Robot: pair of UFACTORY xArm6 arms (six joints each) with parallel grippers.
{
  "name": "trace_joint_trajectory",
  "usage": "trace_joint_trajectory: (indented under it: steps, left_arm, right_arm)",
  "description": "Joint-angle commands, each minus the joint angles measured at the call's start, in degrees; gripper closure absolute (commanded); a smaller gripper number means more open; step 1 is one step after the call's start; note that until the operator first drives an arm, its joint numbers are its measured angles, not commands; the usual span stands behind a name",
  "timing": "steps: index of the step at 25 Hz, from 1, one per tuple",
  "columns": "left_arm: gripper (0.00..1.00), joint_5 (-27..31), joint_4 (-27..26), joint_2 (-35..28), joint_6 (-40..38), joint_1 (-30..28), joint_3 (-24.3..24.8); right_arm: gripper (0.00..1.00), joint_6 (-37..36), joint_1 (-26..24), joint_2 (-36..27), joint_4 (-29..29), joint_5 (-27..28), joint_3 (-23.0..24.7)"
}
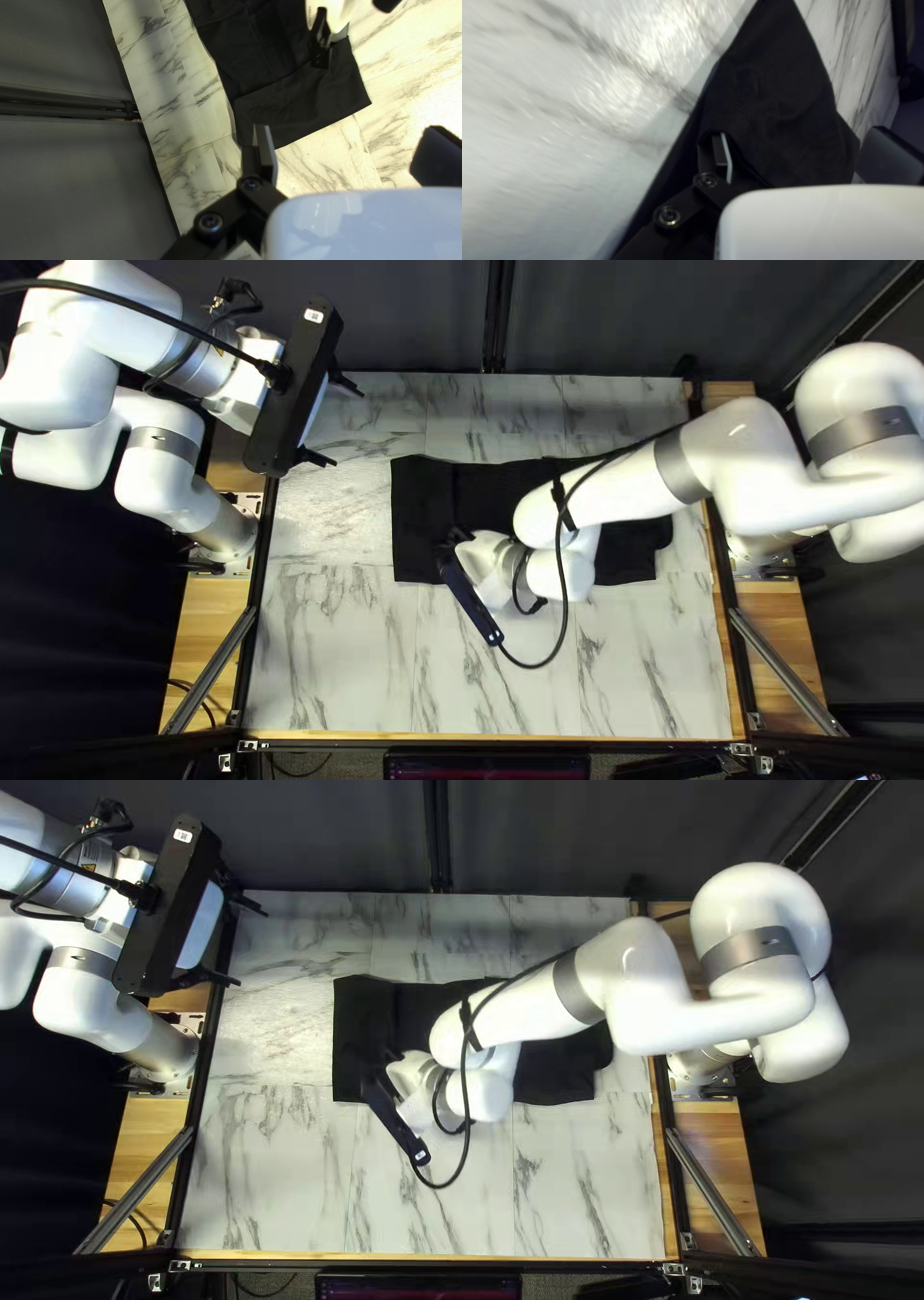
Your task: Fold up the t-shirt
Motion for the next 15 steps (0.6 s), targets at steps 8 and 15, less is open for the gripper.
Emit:
trace_joint_trajectory:
  steps: [8,15]
  left_arm:
    - [0.00,0.0,0.0,0.0,0.0,0.0,0.0]
    - [0.00,0.0,0.0,0.0,0.0,0.0,0.0]
  right_arm:
    - [0.00,-1.3,-4.5,-1.8,-1.3,-2.4,1.3]
    - [0.00,4.7,-2.1,-5.7,-4.5,-3.1,5.6]
